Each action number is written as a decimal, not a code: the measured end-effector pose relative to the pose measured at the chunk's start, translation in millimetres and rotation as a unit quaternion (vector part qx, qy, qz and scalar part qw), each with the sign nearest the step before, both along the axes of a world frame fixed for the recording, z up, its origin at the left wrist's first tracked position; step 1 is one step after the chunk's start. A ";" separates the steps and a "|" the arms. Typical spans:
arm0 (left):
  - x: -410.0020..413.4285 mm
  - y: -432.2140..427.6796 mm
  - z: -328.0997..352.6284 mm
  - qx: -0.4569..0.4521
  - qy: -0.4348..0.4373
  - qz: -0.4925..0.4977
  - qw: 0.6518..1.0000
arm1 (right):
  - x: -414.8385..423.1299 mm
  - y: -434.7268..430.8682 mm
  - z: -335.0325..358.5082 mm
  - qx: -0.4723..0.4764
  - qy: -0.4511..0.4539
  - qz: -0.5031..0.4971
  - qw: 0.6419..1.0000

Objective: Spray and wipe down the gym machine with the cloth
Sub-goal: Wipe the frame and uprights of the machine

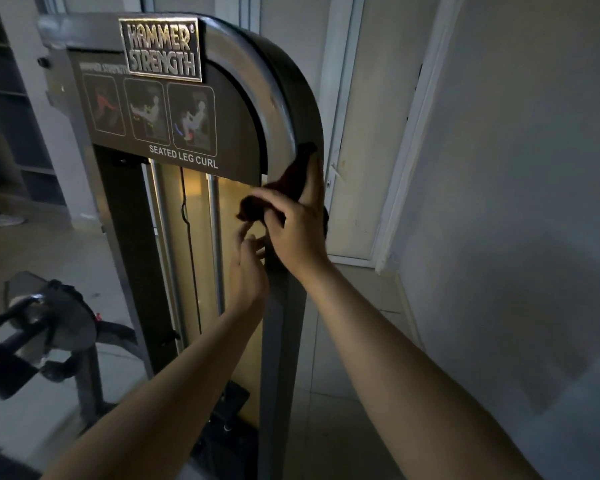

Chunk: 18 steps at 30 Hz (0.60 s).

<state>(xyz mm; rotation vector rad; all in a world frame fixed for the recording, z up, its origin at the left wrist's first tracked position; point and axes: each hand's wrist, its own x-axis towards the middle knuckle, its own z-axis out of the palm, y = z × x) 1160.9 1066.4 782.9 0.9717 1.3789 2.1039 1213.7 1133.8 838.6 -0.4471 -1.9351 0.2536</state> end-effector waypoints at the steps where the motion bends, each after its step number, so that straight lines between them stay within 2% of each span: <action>1: -0.1 1.1 -1.2 0.006 -0.008 0.002 1.000 | 2.3 -1.1 -14.0 0.011 -0.013 -0.010 1.000; 5: 1.3 -1.6 -9.1 0.002 -0.023 0.006 1.000 | 13.9 -12.0 -61.9 -0.084 0.003 0.019 0.996; 8: 6.3 -8.4 -10.9 -0.028 -0.014 -0.001 1.000 | 20.5 -18.8 -73.0 -0.152 -0.020 -0.022 0.988; 10: 6.6 -11.0 1.5 -0.021 -0.007 -0.012 1.000 | 30.8 -18.4 -59.0 -0.124 -0.047 -0.075 0.988; 13: 9.6 -4.2 28.9 0.002 0.022 -0.028 0.999 | 42.4 -16.0 -30.1 -0.072 -0.027 -0.045 0.996; 15: 14.4 4.2 39.1 0.002 0.056 -0.018 0.998 | 41.0 -11.5 -5.8 -0.081 0.059 -0.010 0.995; 18: 17.3 8.4 34.5 0.014 0.071 -0.021 0.997 | 32.6 2.1 38.4 -0.145 0.205 -0.005 0.968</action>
